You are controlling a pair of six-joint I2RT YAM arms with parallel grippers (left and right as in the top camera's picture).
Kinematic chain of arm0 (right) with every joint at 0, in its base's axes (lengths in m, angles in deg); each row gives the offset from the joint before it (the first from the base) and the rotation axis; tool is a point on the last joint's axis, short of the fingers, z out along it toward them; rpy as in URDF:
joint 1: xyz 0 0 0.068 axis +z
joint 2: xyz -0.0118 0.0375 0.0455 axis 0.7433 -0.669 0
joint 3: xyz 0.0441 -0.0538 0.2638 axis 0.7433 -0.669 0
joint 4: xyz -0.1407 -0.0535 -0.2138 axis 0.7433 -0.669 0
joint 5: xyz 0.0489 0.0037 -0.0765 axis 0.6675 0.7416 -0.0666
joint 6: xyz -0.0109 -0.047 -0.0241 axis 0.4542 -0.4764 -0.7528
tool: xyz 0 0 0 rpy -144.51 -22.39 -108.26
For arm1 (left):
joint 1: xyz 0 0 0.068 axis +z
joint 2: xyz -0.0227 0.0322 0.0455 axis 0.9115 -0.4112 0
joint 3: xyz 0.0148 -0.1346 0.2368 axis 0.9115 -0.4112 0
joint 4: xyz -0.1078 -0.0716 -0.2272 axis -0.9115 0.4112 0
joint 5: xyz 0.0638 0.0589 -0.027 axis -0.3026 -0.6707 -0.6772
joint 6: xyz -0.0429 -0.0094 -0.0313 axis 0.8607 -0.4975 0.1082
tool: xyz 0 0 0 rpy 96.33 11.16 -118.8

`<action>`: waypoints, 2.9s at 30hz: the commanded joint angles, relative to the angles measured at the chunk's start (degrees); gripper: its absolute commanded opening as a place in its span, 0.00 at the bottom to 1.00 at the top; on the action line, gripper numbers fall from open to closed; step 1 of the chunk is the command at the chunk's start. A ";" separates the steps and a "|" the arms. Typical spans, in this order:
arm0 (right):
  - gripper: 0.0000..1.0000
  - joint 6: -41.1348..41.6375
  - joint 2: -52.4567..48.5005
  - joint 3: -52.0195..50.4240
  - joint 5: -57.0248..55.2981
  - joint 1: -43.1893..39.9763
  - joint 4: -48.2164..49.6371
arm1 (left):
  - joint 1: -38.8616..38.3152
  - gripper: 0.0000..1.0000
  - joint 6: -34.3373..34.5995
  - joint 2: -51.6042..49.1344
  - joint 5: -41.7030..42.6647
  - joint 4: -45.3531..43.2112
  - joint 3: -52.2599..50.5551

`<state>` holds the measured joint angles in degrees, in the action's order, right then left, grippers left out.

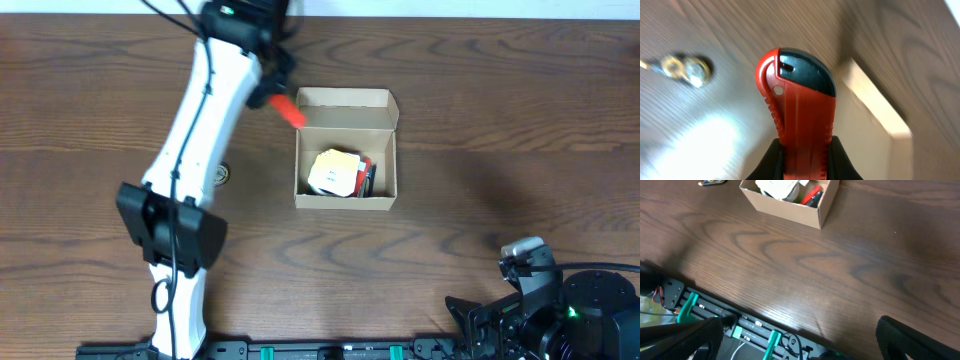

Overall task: Pack container
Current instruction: 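Carry the red box cutter into the box and release it, then move the left gripper to the correction tape roller and grasp it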

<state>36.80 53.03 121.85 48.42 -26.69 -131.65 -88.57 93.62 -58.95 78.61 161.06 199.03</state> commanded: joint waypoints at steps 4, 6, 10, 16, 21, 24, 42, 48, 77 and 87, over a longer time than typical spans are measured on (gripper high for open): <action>0.99 0.63 0.20 0.04 -0.55 0.63 0.00 | -6.49 0.06 17.70 -3.23 0.07 0.11 -0.07; 0.99 0.63 0.20 0.04 -0.55 0.61 0.00 | -7.76 0.06 21.27 -4.37 1.44 -0.83 -0.07; 0.99 0.63 0.20 0.04 -0.55 0.63 0.00 | -9.38 0.06 26.93 -6.16 5.73 -3.02 -0.07; 0.99 0.63 0.20 0.04 -0.55 0.61 0.00 | -10.64 0.06 31.54 -9.07 8.98 -3.19 -0.07; 0.99 0.63 0.20 0.04 -0.55 0.63 0.00 | -10.67 0.06 36.41 -10.29 10.45 -1.14 -0.07; 0.99 0.63 0.20 0.04 -0.55 0.61 0.00 | -10.69 0.06 37.62 -10.29 10.51 0.59 -0.07; 0.99 0.63 0.20 0.04 -0.55 0.61 0.00 | -10.95 0.63 42.95 -10.32 9.27 0.07 -0.07; 0.99 0.63 0.20 0.04 -0.55 0.63 0.00 | -10.60 0.82 32.72 -10.23 8.00 -2.19 -0.04; 0.99 0.63 0.20 0.04 -0.55 0.63 0.00 | -2.93 0.95 -37.18 7.87 -16.44 15.93 -0.22; 0.99 0.63 0.20 0.04 -0.55 0.63 0.00 | -0.50 0.95 -57.24 27.89 -14.91 -0.07 -31.28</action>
<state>36.80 53.03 121.85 48.40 -26.69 -131.69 -89.11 47.61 -38.19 64.51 163.51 177.50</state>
